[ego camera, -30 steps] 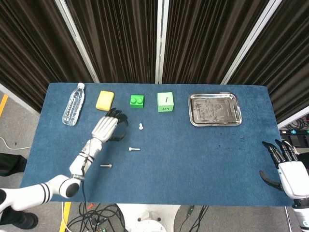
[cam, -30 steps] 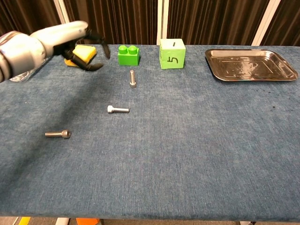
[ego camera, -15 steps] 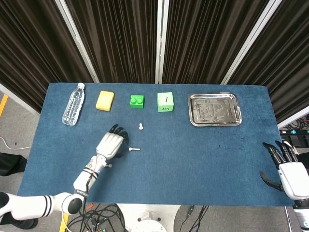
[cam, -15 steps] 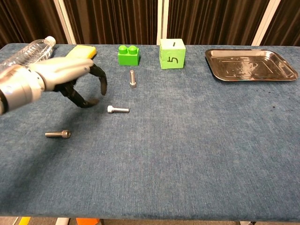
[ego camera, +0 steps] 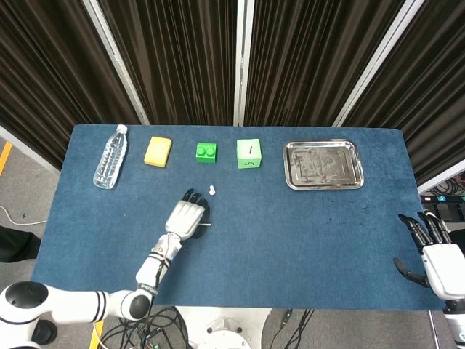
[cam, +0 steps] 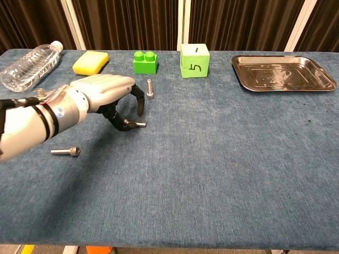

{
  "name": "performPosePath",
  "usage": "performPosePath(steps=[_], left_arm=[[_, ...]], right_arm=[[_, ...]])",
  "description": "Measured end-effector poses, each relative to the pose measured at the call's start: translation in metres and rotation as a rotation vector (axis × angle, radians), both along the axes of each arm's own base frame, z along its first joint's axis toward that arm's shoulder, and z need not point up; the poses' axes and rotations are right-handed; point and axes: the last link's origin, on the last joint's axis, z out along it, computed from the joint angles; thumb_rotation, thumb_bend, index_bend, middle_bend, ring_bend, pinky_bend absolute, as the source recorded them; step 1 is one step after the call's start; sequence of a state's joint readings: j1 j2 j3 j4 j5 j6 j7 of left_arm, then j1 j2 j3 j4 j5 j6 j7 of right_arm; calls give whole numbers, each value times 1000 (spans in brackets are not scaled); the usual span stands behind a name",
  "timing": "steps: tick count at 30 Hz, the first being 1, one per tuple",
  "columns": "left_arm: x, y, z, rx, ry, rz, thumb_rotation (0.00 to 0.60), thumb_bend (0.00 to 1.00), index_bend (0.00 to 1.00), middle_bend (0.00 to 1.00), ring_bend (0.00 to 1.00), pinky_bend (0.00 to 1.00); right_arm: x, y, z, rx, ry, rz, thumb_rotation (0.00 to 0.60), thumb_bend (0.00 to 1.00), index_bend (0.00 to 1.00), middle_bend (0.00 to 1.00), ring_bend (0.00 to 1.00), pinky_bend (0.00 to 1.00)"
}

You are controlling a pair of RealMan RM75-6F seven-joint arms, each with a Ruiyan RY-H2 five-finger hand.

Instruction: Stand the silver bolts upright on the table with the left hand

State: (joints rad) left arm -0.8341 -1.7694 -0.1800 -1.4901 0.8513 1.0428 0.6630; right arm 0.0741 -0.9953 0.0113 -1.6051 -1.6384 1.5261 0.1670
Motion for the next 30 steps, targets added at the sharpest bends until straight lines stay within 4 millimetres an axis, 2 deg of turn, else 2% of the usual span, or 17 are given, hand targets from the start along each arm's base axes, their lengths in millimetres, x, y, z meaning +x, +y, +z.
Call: performPosePath(steps=[10,30], left_arm=[[-1,0,-9,-10,55,-10,599,324,471,225,72,32],[5,-5,-18,-38,39,-34,600,354,532,225,72,31]], right_arm=[[1,-2,-1,7,3,-3,600,200,78,157,0,25],[1,-1,0,5,7,-11,600,200,78,159,0,25]])
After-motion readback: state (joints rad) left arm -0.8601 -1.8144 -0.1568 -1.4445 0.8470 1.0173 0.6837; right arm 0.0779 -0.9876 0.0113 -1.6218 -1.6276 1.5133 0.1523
